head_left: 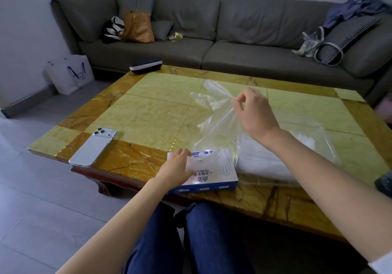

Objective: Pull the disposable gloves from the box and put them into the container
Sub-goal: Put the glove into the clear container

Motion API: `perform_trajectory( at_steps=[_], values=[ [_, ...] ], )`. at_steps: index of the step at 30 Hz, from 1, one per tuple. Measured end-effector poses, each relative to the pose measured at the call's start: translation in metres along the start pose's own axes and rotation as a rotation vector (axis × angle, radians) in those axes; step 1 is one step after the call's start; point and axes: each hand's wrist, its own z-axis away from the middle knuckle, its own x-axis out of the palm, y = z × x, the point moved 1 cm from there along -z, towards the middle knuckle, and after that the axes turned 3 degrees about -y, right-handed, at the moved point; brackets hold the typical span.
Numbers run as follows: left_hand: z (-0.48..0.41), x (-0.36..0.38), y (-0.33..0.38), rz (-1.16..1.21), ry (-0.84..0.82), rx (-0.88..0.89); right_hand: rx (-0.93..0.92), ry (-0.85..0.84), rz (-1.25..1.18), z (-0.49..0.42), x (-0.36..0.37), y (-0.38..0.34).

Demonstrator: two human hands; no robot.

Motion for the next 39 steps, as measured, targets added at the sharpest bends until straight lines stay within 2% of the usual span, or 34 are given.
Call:
perform_trajectory(
  at_steps=[4,7,11,18,20,23,27,30,33,39],
  values=[
    [0.010,-0.032,0.042,0.169,0.299,0.125,0.052,-0.084,-0.032,0.010,0.005,0.006],
    [0.018,-0.043,0.082,0.222,0.274,0.218,0.101,-0.121,-0.149,0.015,0.004,0.002],
    [0.014,-0.048,0.114,0.255,0.211,0.248,0.173,-0.145,-0.410,0.020,-0.002,-0.007],
    [-0.002,-0.058,0.124,0.272,0.221,0.253,0.322,-0.193,-0.619,0.023,-0.020,0.001],
    [-0.009,-0.065,0.121,0.254,0.160,0.236,0.314,-0.159,-0.527,0.023,-0.026,0.009],
    [-0.015,-0.075,0.120,0.187,0.028,0.245,0.061,-0.113,-0.263,0.024,-0.037,0.015],
    [-0.022,-0.089,0.132,0.048,-0.084,0.317,-0.184,-0.523,-0.192,0.026,-0.042,0.008],
    [-0.029,-0.100,0.140,0.027,-0.122,0.322,-0.150,-0.592,-0.188,0.022,-0.038,0.015],
    [-0.036,-0.110,0.141,0.052,-0.106,0.309,-0.039,-0.546,-0.140,0.018,-0.039,0.027],
    [-0.054,-0.115,0.144,0.084,-0.026,0.249,0.073,-0.453,-0.199,0.009,-0.046,0.069]
  ],
)
